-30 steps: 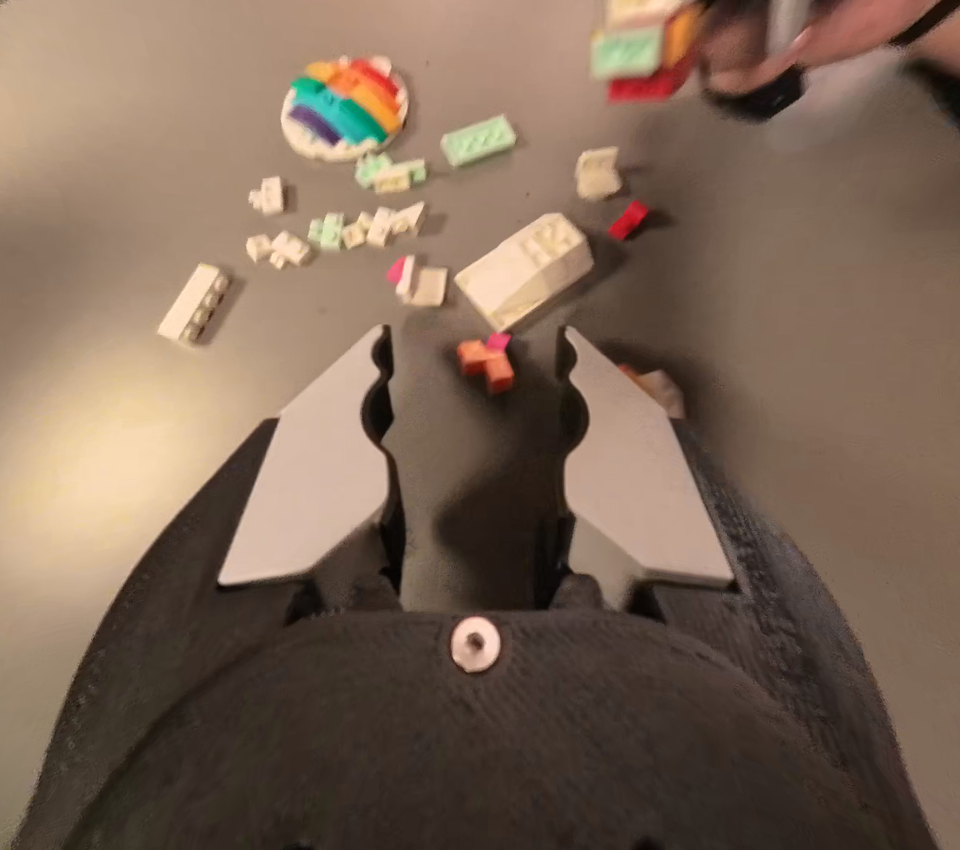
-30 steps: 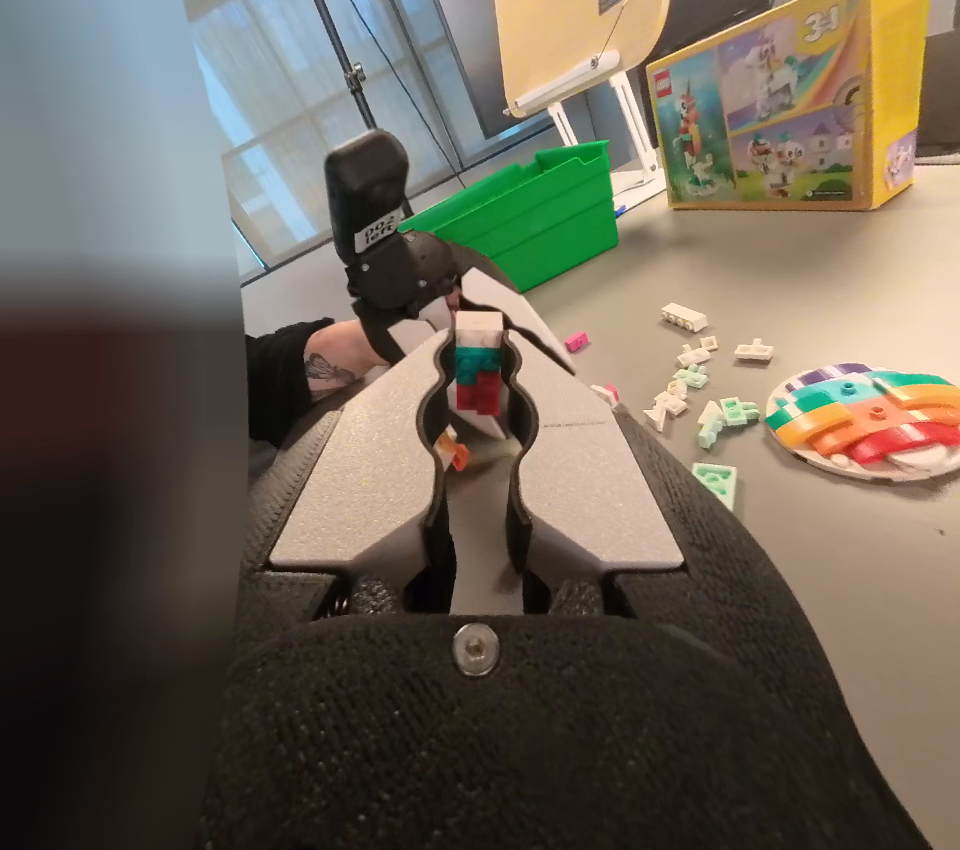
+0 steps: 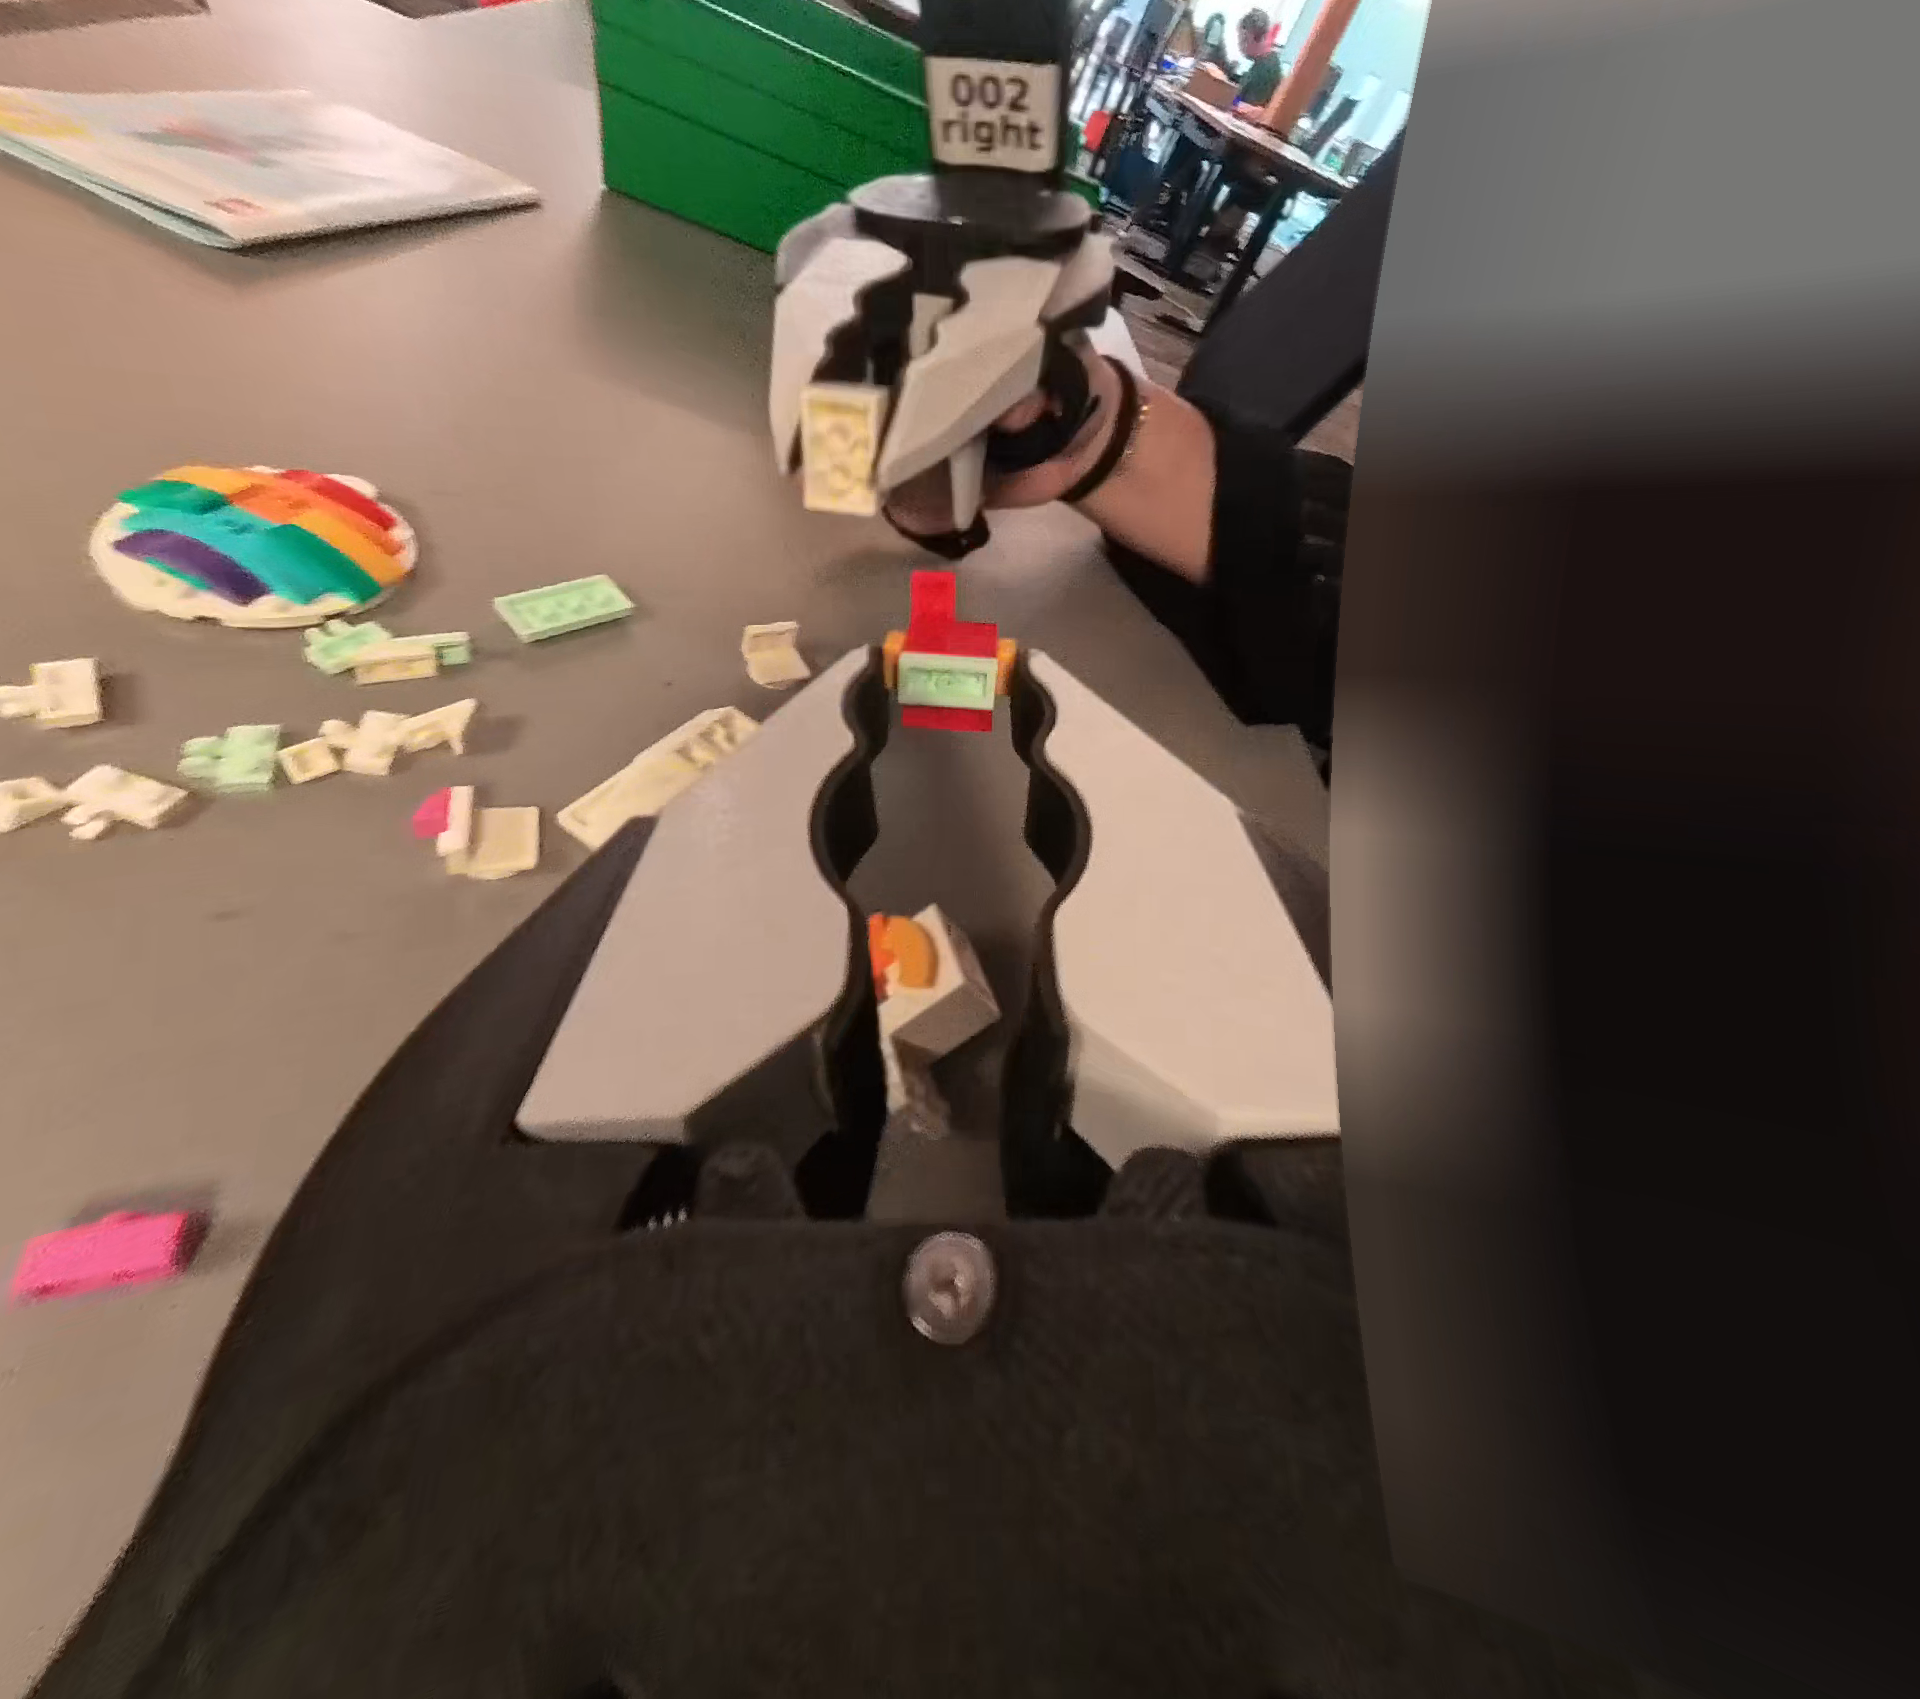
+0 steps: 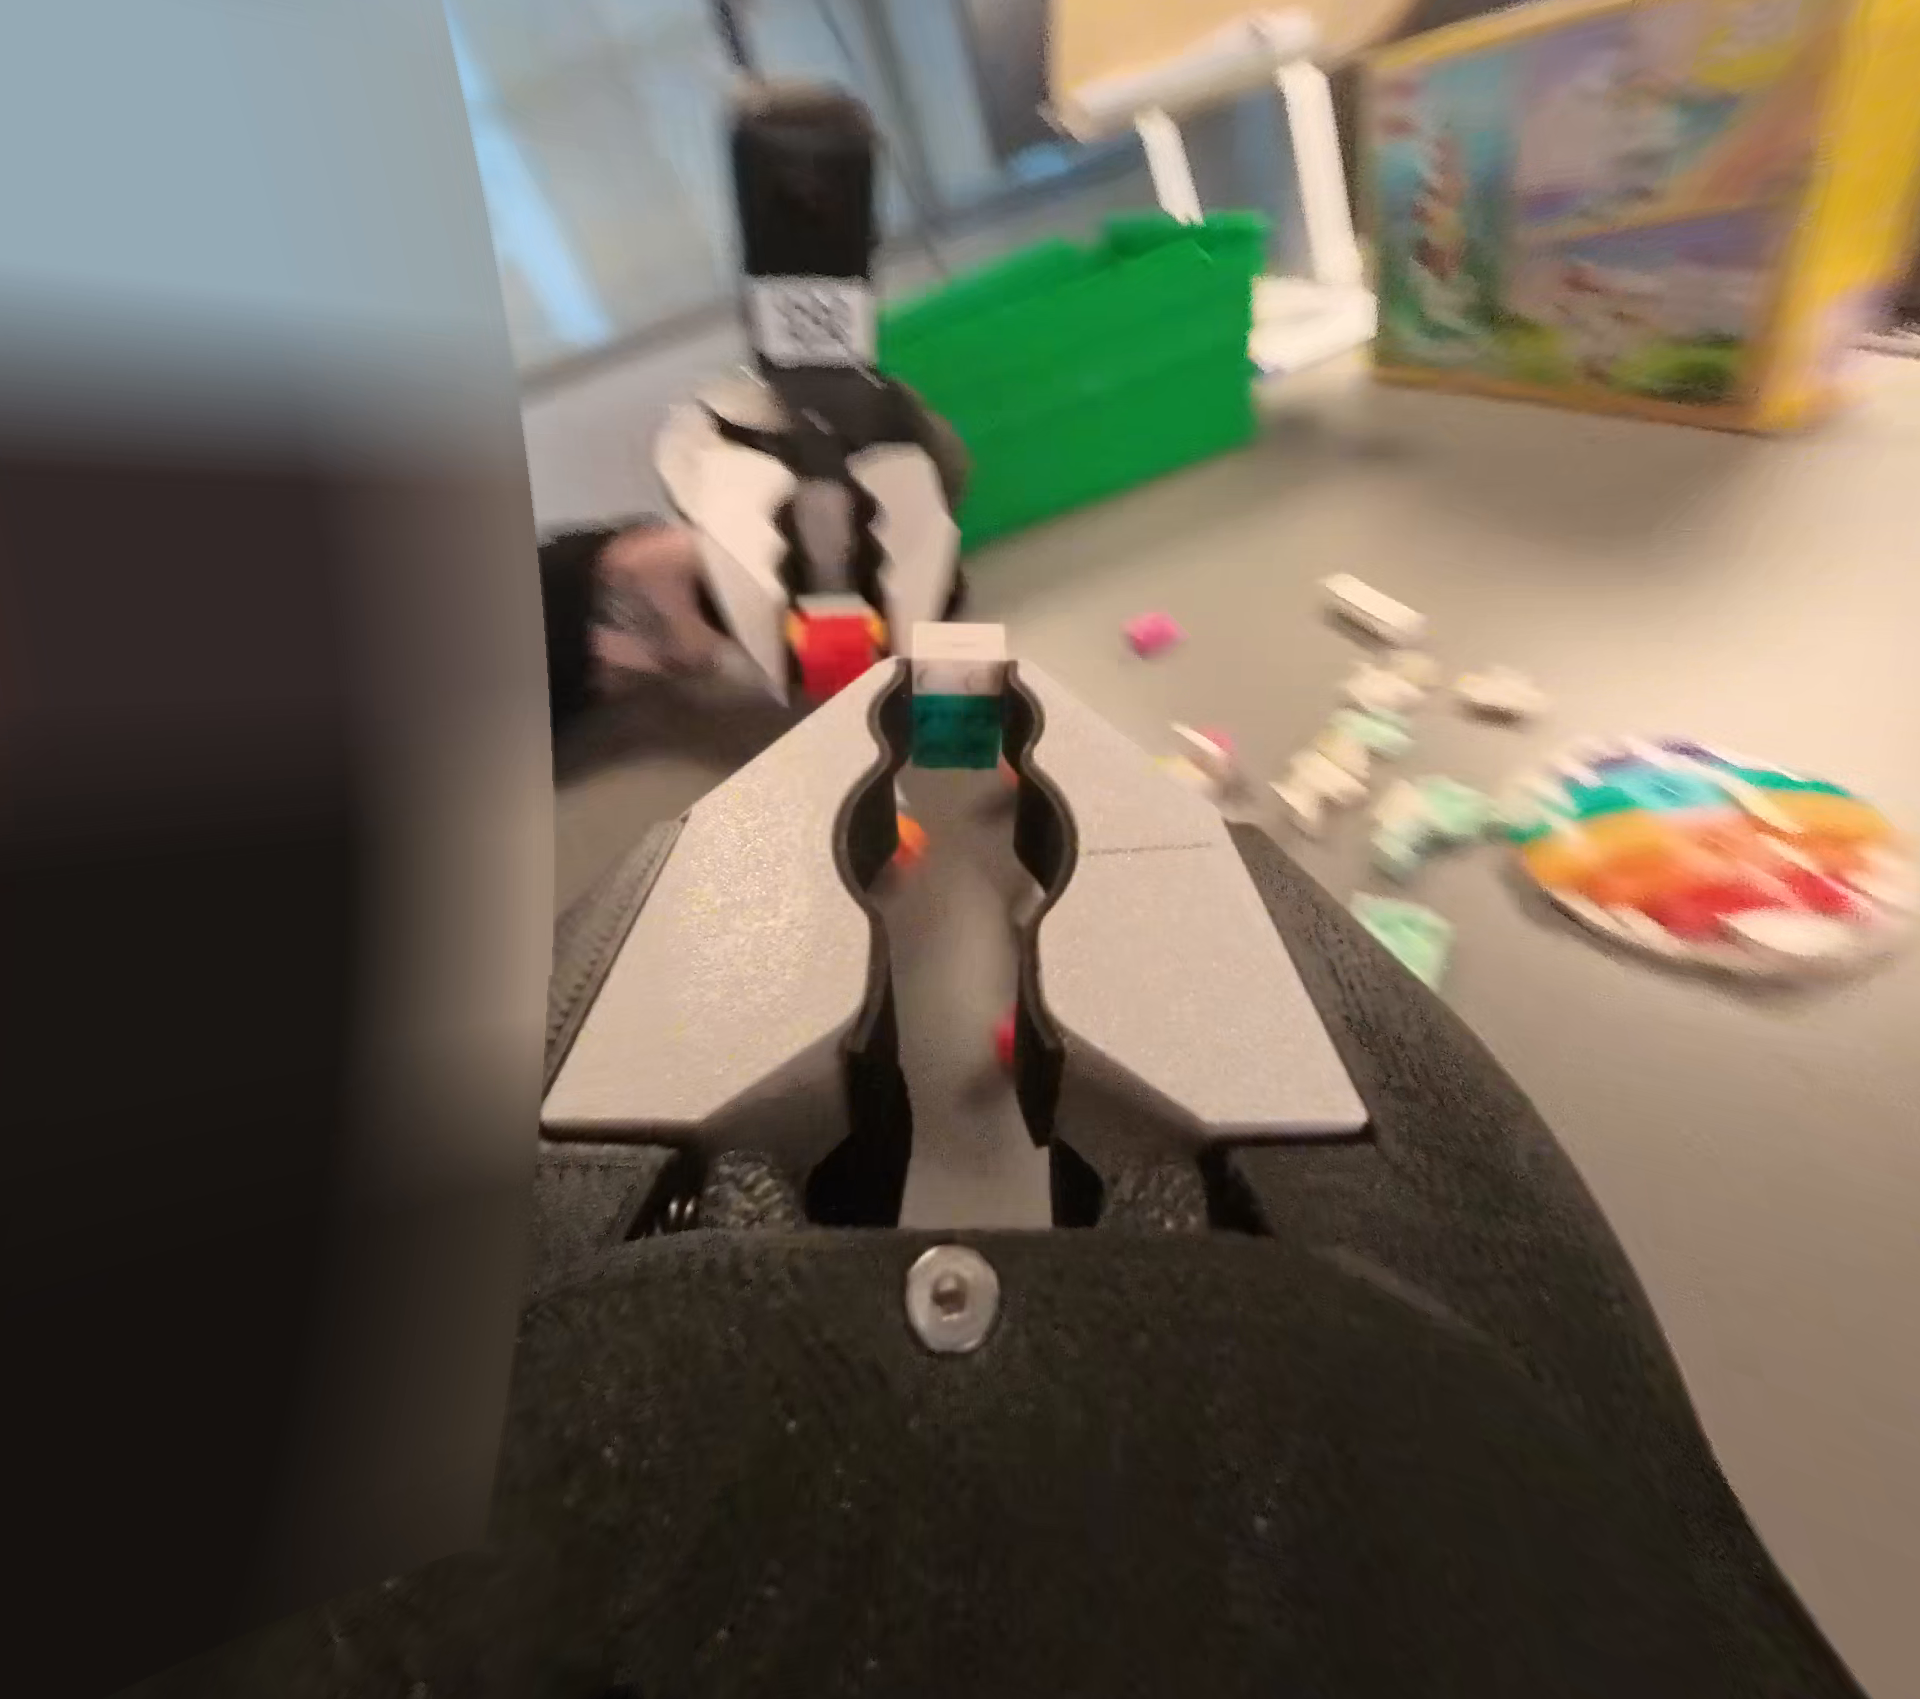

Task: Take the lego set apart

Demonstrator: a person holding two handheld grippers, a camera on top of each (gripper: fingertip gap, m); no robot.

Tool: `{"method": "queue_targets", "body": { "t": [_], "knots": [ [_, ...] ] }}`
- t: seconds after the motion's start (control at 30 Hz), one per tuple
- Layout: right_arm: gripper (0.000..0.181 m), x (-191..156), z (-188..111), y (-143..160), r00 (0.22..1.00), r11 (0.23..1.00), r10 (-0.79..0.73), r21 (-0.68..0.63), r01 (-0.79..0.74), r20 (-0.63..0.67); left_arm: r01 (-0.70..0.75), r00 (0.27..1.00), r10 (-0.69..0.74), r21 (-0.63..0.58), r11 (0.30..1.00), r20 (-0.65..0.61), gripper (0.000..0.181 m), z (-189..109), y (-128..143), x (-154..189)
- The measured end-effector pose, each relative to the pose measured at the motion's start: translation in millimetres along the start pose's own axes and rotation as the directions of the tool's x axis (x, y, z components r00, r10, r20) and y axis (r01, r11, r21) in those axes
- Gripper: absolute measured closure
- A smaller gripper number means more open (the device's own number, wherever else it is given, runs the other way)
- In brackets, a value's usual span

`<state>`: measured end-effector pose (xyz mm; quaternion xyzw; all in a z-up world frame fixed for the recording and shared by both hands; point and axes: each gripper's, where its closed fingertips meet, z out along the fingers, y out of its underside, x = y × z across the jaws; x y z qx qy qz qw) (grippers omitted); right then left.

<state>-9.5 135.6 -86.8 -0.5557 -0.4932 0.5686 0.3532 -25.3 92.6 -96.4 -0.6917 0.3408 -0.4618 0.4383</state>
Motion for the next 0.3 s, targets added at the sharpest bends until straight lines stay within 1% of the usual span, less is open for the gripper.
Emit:
{"method": "queue_targets", "body": {
  "t": [0.03,0.1,0.17,0.23,0.3],
  "knots": [
    [0.167,9,-3,10,0.997,0.997,-0.035,-0.074,0.030,-0.067,-0.005,1.000,0.005,0.005,1.000,0.009,0.159,-1,0,-2],
    [0.166,21,-6,25,0.984,0.978,-0.102,-0.195,0.072,-0.147,-0.006,1.000,0.006,0.008,1.000,0.022,0.159,-2,0,-6],
    [0.166,25,-5,39,0.975,0.955,-0.139,-0.284,0.086,-0.171,-0.005,1.000,0.005,0.013,1.000,0.009,0.158,-1,1,-5],
    [0.151,25,-3,49,0.977,0.939,-0.136,-0.336,0.074,-0.164,-0.013,1.000,0.013,0.018,1.000,0.001,0.158,0,1,-4],
    [0.135,24,1,47,0.974,0.940,-0.154,-0.327,0.093,-0.164,-0.003,1.000,0.003,0.014,1.000,-0.007,0.158,0,2,-3]
  ]
}}
